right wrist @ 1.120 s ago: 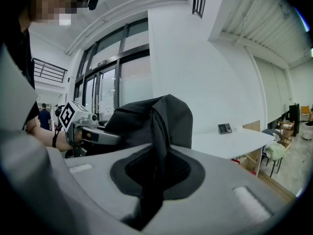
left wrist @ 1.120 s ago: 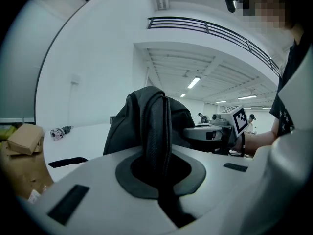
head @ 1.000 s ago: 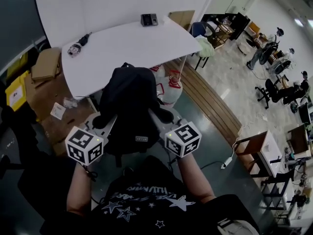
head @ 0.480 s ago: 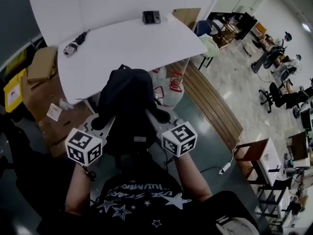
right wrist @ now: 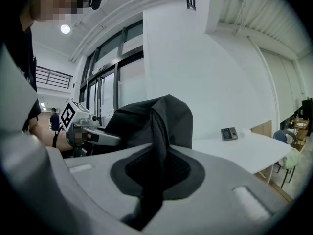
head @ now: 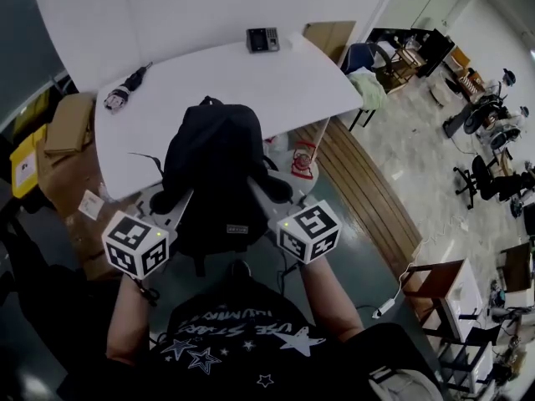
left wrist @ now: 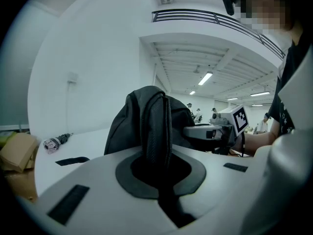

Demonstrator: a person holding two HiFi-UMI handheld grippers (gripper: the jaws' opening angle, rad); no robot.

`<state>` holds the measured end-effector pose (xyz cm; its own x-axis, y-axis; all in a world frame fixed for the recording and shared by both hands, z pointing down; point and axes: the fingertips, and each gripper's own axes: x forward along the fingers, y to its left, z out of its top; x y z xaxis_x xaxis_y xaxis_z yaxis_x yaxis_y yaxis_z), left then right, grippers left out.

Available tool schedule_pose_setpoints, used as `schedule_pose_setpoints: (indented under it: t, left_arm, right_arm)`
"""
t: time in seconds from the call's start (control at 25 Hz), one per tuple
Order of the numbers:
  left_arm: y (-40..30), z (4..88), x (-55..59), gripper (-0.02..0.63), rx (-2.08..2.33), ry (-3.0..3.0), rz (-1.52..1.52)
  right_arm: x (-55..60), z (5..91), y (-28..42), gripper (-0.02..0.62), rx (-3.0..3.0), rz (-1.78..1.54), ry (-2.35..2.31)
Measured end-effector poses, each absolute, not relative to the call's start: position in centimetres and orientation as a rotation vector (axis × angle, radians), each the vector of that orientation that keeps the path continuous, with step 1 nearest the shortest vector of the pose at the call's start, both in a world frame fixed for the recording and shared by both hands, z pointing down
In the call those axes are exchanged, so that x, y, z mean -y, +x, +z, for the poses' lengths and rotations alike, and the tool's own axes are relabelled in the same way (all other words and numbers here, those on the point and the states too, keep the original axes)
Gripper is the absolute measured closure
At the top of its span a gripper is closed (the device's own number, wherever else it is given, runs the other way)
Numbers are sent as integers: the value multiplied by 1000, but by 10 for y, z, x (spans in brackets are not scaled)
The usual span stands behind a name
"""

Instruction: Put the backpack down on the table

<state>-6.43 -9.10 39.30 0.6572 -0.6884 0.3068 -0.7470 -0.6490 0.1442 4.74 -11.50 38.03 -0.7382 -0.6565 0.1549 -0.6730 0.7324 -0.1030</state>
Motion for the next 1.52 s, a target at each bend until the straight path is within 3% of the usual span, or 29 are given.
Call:
schedule_pose_setpoints:
  t: [0.6,1.52]
  left_arm:
    - [-6,378,161,594,1240,2598,280]
    - [-31,332,311,594,1141,2685,164]
  right_arm:
    - [189,361,105,561,2874,156,1052]
    - [337,309,84,561,2915,76,1147]
